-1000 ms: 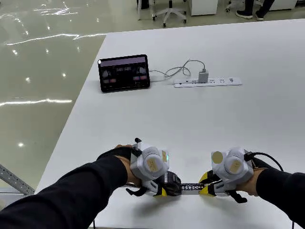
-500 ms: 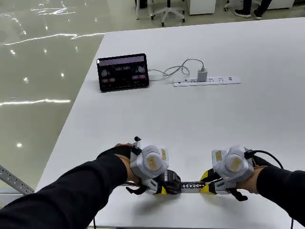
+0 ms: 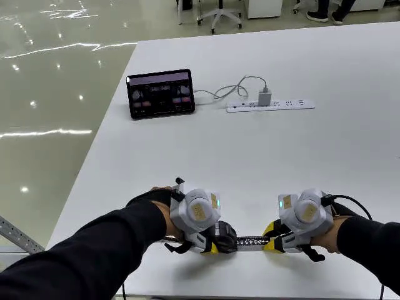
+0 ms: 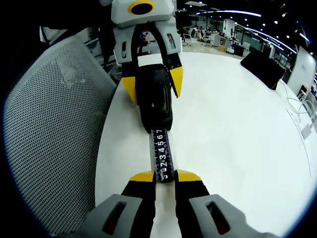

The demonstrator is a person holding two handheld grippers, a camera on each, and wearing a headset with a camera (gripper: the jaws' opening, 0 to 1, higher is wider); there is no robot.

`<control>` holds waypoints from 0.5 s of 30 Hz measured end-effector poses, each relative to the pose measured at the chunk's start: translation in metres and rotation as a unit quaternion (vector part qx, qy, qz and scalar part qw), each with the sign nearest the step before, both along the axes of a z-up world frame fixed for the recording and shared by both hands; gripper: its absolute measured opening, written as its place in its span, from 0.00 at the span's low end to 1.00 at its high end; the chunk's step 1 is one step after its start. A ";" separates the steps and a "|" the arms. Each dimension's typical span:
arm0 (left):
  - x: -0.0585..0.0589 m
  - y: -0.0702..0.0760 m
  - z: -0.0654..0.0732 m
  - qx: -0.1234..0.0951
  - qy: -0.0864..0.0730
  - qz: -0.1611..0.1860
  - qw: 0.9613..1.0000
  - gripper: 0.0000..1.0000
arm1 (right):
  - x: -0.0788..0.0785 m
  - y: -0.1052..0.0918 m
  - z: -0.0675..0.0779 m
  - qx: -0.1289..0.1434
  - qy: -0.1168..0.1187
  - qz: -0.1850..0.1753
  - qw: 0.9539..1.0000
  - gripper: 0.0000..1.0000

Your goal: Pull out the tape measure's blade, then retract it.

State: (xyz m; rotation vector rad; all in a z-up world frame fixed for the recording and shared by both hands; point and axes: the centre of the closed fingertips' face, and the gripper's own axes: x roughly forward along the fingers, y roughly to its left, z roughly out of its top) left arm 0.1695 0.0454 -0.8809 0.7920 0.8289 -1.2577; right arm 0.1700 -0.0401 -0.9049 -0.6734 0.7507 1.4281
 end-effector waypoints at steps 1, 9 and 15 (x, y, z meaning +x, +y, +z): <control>0.000 0.000 0.000 0.000 0.000 0.000 1.000 0.33 | 0.000 0.000 0.000 0.000 0.000 0.000 1.000 0.09; 0.000 0.000 0.000 0.000 -0.002 -0.001 1.000 0.33 | 0.000 -0.002 0.000 -0.001 0.001 -0.002 1.000 0.09; 0.000 0.000 0.000 0.000 -0.002 -0.002 1.000 0.33 | 0.000 -0.004 0.000 -0.001 0.001 -0.004 1.000 0.09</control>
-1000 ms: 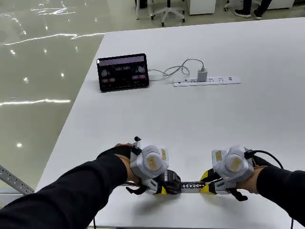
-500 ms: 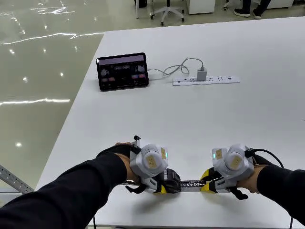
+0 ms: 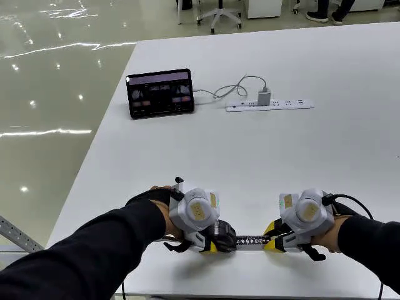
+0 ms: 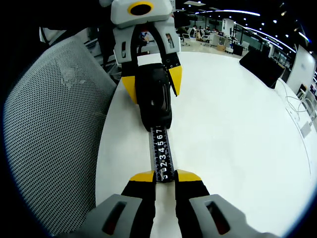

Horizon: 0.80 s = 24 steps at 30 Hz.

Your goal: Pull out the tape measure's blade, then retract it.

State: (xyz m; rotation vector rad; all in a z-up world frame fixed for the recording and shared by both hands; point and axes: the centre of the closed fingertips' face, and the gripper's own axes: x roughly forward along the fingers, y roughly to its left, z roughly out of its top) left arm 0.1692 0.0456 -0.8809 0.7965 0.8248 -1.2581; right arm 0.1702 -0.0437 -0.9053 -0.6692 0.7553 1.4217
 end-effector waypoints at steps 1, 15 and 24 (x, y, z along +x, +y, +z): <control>0.000 0.000 0.000 0.000 0.000 0.000 1.000 0.33 | 0.000 0.000 0.000 0.000 0.000 -0.001 1.000 0.09; 0.000 0.000 0.000 0.000 -0.002 -0.001 1.000 0.33 | 0.000 -0.005 0.000 -0.003 -0.001 -0.001 1.000 0.09; 0.000 0.001 0.000 0.000 -0.003 -0.001 1.000 0.33 | -0.001 -0.009 0.000 -0.006 -0.003 -0.002 1.000 0.09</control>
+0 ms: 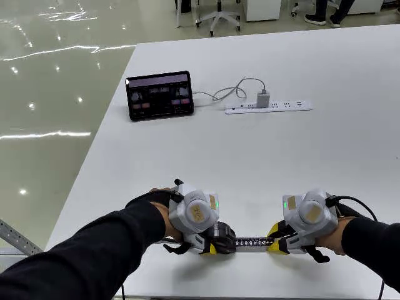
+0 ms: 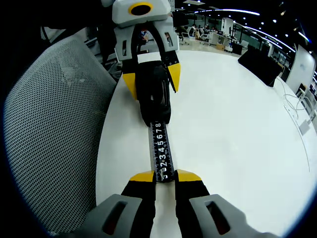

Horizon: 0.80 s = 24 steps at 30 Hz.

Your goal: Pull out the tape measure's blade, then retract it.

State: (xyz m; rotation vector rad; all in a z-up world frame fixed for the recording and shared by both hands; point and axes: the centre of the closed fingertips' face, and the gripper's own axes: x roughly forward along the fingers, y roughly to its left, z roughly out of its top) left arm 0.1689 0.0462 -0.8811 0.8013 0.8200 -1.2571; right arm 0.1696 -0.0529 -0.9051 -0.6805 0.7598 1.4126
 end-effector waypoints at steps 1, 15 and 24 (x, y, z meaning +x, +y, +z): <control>0.000 0.000 0.000 0.000 0.000 0.000 1.000 0.33 | 0.000 0.000 0.000 0.000 0.000 0.000 1.000 0.09; 0.001 0.000 0.000 0.001 -0.001 0.001 1.000 0.33 | 0.000 -0.007 0.000 -0.005 -0.004 -0.001 1.000 0.09; 0.000 0.000 0.000 0.001 -0.001 0.001 1.000 0.33 | 0.000 -0.009 -0.001 -0.004 -0.006 0.003 1.000 0.09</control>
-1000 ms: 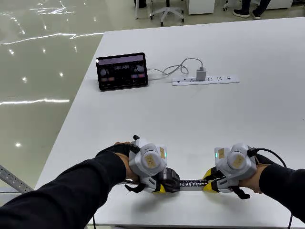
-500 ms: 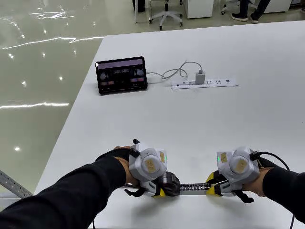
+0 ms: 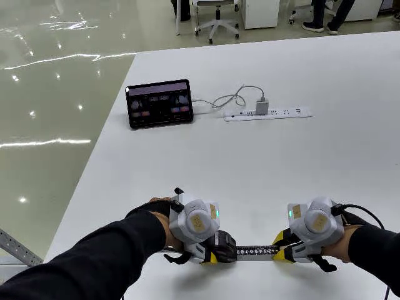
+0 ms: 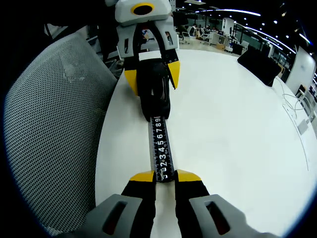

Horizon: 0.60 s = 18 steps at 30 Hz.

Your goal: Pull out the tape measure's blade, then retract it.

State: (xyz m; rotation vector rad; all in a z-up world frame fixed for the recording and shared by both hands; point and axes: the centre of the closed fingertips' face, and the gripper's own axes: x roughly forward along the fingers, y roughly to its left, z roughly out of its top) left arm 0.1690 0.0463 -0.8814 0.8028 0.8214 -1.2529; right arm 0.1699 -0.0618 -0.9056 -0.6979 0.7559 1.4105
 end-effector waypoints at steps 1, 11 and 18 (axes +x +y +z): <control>0.000 0.000 0.000 0.000 0.000 0.000 1.000 0.33 | 0.000 -0.001 0.000 -0.001 -0.001 0.002 1.000 0.09; 0.000 0.000 0.000 0.000 0.001 0.000 1.000 0.33 | 0.000 -0.003 0.000 -0.001 -0.001 0.001 1.000 0.09; 0.000 0.000 0.000 0.000 0.002 0.001 1.000 0.33 | 0.001 -0.006 0.000 -0.002 0.000 -0.003 1.000 0.09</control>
